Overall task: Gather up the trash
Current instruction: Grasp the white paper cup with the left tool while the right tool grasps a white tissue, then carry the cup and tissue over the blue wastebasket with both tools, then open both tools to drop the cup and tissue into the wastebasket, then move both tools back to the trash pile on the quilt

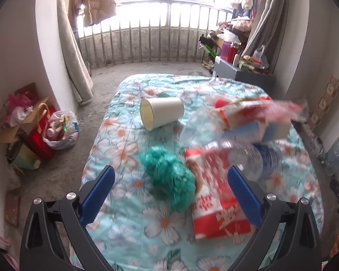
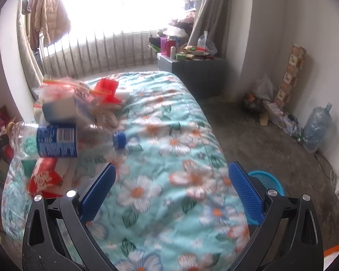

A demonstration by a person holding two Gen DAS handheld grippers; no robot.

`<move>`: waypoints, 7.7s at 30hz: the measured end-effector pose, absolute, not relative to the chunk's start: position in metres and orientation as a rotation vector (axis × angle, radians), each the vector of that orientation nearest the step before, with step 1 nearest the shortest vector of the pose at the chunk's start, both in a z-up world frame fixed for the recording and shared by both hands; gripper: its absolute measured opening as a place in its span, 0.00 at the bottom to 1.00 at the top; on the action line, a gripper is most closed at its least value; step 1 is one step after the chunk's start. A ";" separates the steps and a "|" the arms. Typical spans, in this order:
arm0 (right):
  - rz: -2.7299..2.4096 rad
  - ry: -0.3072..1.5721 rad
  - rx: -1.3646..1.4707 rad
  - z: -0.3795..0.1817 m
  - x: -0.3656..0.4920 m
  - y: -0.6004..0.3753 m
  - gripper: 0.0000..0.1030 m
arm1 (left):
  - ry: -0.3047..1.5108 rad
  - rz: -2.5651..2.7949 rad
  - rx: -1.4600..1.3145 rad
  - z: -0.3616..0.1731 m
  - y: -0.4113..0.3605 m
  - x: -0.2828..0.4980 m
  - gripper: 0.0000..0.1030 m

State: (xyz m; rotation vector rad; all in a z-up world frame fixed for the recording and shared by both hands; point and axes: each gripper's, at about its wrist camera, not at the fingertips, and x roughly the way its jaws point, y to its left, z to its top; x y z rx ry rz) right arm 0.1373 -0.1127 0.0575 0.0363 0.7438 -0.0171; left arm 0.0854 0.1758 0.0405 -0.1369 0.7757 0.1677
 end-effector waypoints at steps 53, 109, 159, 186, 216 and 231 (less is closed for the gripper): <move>0.684 0.984 1.043 0.069 0.460 -0.108 0.00 | 0.616 -0.136 -0.583 0.043 0.291 0.245 0.03; -0.245 0.748 1.348 -0.141 0.150 -0.515 0.04 | 1.244 -1.014 0.237 -0.103 -0.411 0.201 0.04; -0.393 0.655 -0.014 0.044 0.128 -0.227 0.92 | 0.798 -0.672 -0.190 0.049 -0.027 0.094 0.95; 0.230 0.858 0.553 0.033 0.196 -0.179 0.75 | 0.638 -0.580 -0.563 0.101 0.172 0.166 0.94; 0.566 1.245 0.975 -0.062 0.377 -0.107 0.56 | 1.267 -0.539 -0.777 0.003 0.194 0.324 0.62; 0.544 1.305 0.989 -0.068 0.402 -0.091 0.49 | 1.332 -0.574 -0.886 -0.022 0.194 0.320 0.46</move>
